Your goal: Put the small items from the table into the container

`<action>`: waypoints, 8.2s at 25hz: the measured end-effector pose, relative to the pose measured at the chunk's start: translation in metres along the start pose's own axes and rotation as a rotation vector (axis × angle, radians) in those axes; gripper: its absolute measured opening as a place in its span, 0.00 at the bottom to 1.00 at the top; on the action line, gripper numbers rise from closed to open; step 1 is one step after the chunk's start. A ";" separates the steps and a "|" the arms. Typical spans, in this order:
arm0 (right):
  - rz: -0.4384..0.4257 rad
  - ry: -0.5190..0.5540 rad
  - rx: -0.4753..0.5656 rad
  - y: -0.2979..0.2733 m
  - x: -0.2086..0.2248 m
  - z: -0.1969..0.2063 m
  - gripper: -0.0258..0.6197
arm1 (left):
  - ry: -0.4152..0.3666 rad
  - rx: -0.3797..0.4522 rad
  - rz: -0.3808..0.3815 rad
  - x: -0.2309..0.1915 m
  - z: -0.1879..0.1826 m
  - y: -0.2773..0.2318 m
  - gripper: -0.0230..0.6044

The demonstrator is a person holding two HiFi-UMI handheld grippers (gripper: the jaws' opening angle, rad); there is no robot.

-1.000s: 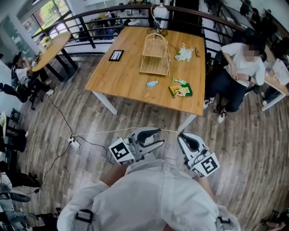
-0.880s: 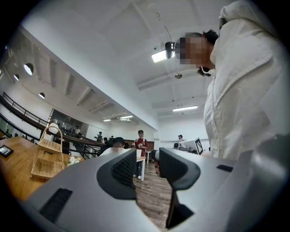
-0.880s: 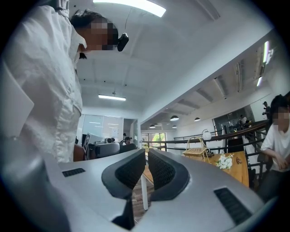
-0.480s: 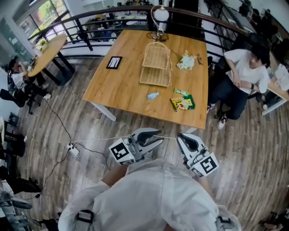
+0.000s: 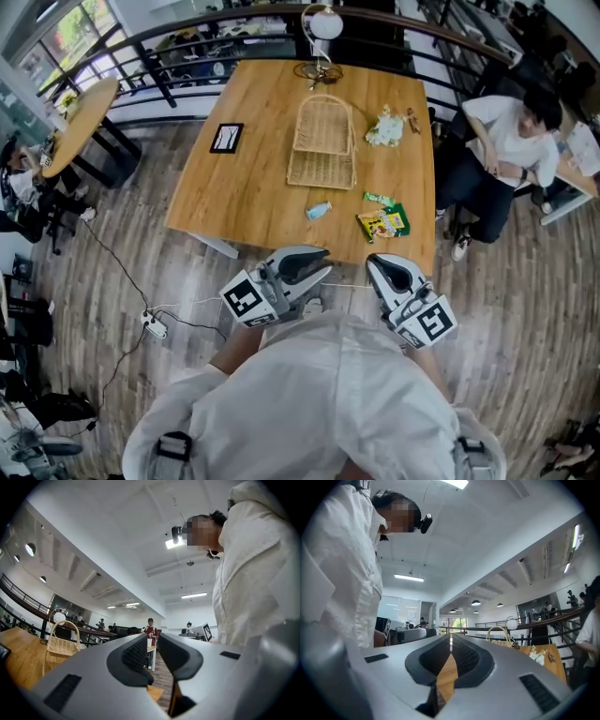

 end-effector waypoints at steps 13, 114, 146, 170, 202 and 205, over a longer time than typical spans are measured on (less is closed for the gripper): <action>0.094 -0.006 -0.009 -0.043 0.037 0.017 0.06 | -0.012 -0.013 0.061 -0.084 0.007 -0.015 0.16; -0.136 0.321 -0.789 -0.254 0.246 0.069 0.30 | -0.016 -0.002 -0.173 -0.126 0.002 0.020 0.12; -0.203 0.443 -0.734 -0.228 0.231 0.076 0.43 | -0.024 0.032 -0.188 -0.134 -0.006 0.010 0.05; -0.642 0.591 -1.058 -0.217 0.140 0.226 0.43 | -0.032 0.027 -0.282 -0.129 -0.006 0.034 0.05; -0.859 0.529 -1.499 -0.197 0.162 0.346 0.31 | -0.032 -0.013 -0.374 -0.136 -0.002 0.061 0.05; -0.840 0.526 -1.500 -0.196 0.160 0.345 0.31 | -0.032 -0.013 -0.373 -0.135 -0.003 0.064 0.05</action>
Point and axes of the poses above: the fingertips, and each gripper's own axes: y backward along the fingers, x to its right, z out of its underside, the point moved 4 cm from there along y, backward along the fingers, and after that the axes turned 11 degrees about -z, right-handed, at the moved point
